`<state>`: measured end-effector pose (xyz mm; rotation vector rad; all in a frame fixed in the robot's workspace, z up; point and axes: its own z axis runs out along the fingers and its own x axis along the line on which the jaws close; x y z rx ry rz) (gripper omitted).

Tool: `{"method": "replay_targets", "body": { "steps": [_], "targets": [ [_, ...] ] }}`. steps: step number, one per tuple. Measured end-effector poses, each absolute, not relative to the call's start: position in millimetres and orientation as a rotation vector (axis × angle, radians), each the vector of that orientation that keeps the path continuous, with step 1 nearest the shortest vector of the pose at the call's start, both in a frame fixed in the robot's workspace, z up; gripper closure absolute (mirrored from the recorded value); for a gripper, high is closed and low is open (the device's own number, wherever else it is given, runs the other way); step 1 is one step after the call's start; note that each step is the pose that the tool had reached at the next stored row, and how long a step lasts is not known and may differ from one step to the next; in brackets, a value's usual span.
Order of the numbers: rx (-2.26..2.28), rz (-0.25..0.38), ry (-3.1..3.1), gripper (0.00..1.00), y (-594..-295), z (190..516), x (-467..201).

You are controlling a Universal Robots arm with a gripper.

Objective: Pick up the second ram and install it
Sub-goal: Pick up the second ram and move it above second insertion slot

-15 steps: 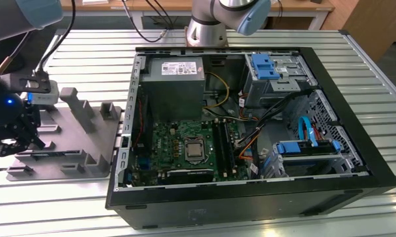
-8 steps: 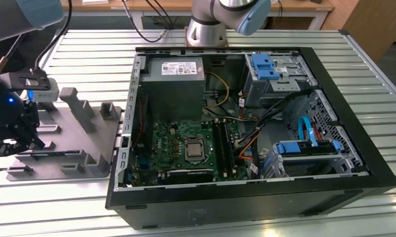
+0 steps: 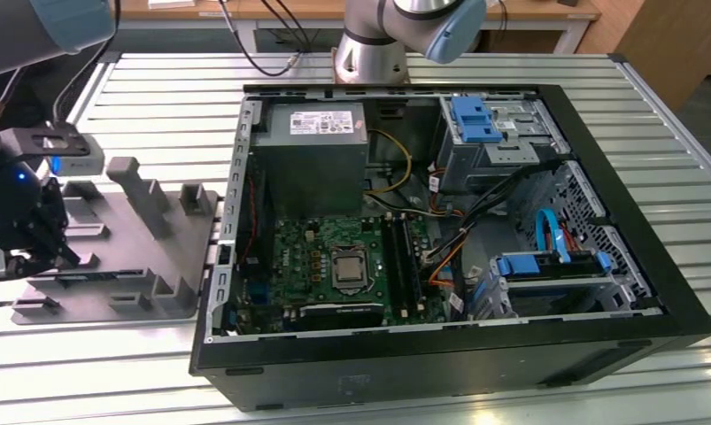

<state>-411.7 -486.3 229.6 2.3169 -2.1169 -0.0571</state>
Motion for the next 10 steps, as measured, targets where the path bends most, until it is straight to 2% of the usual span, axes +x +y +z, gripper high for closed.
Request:
{"method": "replay_targets", "body": {
  "steps": [10],
  "targets": [
    [2.414, -0.059, -2.006, 0.9, -486.2, 229.1, -411.8]
  ]
}}
